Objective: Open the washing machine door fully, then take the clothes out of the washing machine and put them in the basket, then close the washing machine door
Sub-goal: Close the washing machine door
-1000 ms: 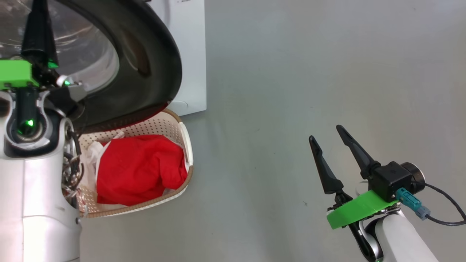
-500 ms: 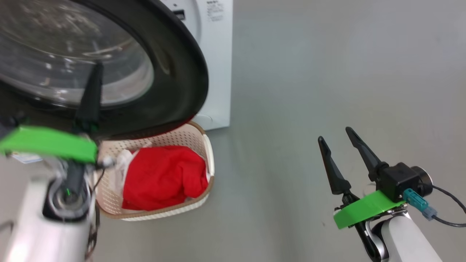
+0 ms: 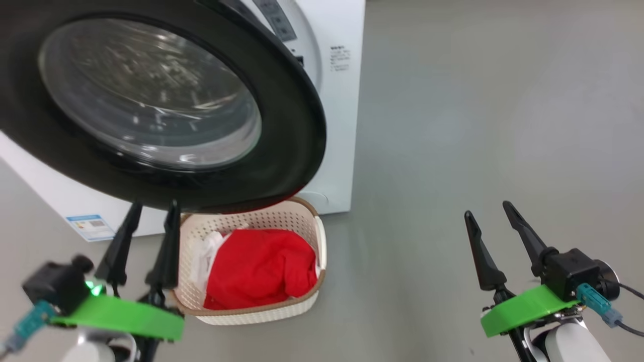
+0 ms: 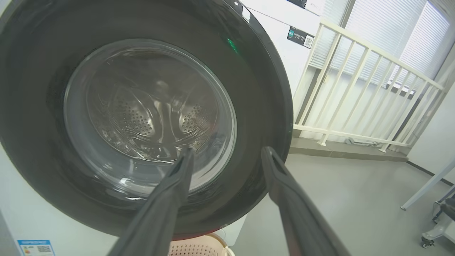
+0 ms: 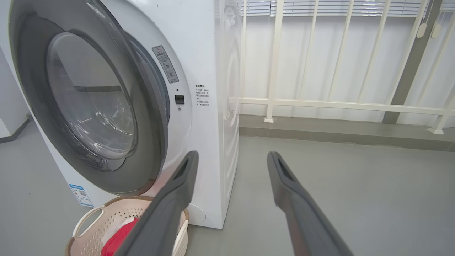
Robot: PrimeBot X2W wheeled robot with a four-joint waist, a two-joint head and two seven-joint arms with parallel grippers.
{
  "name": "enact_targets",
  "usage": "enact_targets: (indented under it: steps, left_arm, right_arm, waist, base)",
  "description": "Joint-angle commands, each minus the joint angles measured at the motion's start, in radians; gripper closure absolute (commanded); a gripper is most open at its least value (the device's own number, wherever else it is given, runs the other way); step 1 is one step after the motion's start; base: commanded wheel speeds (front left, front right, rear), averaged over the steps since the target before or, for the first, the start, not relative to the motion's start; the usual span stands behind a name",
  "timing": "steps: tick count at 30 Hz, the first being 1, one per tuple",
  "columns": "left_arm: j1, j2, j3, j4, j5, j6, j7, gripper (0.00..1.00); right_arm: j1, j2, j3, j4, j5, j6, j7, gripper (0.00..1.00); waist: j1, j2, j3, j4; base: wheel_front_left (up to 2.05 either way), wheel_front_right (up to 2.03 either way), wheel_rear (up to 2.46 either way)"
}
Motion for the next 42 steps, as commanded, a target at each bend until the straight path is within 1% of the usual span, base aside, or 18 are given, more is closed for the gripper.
enact_targets:
  steps: [1,3,6,8,12,13,14,21,29,41,42]
  left_arm:
    - [0.015,0.033,0.04,-0.036,0.057,0.021,-0.011,0.0]
    - [0.051,0.027,0.052,-0.051,0.112,0.035,-0.012,0.0]
    - [0.116,0.009,0.085,-0.081,0.186,0.042,-0.013,0.0]
    - [0.157,-0.014,0.113,-0.092,0.22,0.047,-0.013,0.0]
    - [0.224,-0.049,0.174,-0.112,0.27,0.043,-0.013,0.0]
    - [0.252,-0.057,0.2,-0.118,0.301,0.039,-0.013,0.0]
    - [0.252,-0.057,0.2,-0.118,0.301,0.039,-0.013,0.0]
    - [0.333,-0.095,0.259,-0.137,0.43,0.039,-0.013,0.0]
    - [0.363,-0.149,0.287,-0.138,0.491,0.005,-0.013,0.0]
    - [0.358,-0.187,0.316,-0.133,0.538,-0.03,-0.013,0.0]
    - [0.358,-0.19,0.315,-0.133,0.542,-0.031,-0.013,0.0]
  right_arm:
    - [0.0,0.0,0.011,-0.03,-0.014,0.004,-0.006,0.0]
    - [0.008,0.0,0.007,-0.035,-0.02,0.004,-0.006,0.0]
    - [0.022,0.0,0.003,-0.046,-0.028,0.004,-0.006,0.0]
    - [0.033,0.0,-0.004,-0.056,-0.031,0.004,-0.006,0.0]
    - [0.058,0.0,-0.015,-0.071,-0.029,0.004,-0.006,0.0]
    - [0.068,0.0,-0.017,-0.075,-0.026,0.004,-0.006,0.0]
    - [0.068,0.0,-0.017,-0.075,-0.026,0.004,-0.006,0.0]
    - [0.101,0.0,-0.018,-0.088,-0.018,0.004,-0.006,0.0]
    - [0.109,0.0,-0.017,-0.09,-0.022,0.004,-0.006,0.0]
    - [0.102,0.0,-0.003,-0.078,-0.031,0.004,-0.006,0.0]
    - [0.102,0.0,-0.002,-0.076,-0.033,0.004,-0.006,0.28]
  waist:
    - [0.0,-0.0001,-0.038,0.033]
    - [0.0,-0.0001,-0.047,0.036]
    - [0.0,-0.0001,-0.061,0.036]
    - [0.0,-0.0001,-0.071,0.038]
    - [0.0,-0.0001,-0.089,0.041]
    - [0.0,-0.0001,-0.098,0.04]
    - [0.0,-0.0001,-0.098,0.04]
    - [0.0,-0.0001,-0.123,0.038]
    - [0.0,-0.0001,-0.13,0.045]
    - [0.0,-0.0001,-0.128,0.051]
    - [0.0,-0.0001,-0.127,0.052]
  base:
    - [0.0,0.0,0.0]
    - [0.0,0.0,0.0]
    - [0.0,0.0,0.0]
    - [0.0,0.0,0.0]
    - [0.0,0.0,0.0]
    - [0.0,0.0,0.0]
    - [0.0,0.0,0.0]
    - [0.0,0.0,0.0]
    - [0.0,0.0,0.0]
    - [0.0,0.0,0.0]
    - [0.0,0.0,0.0]
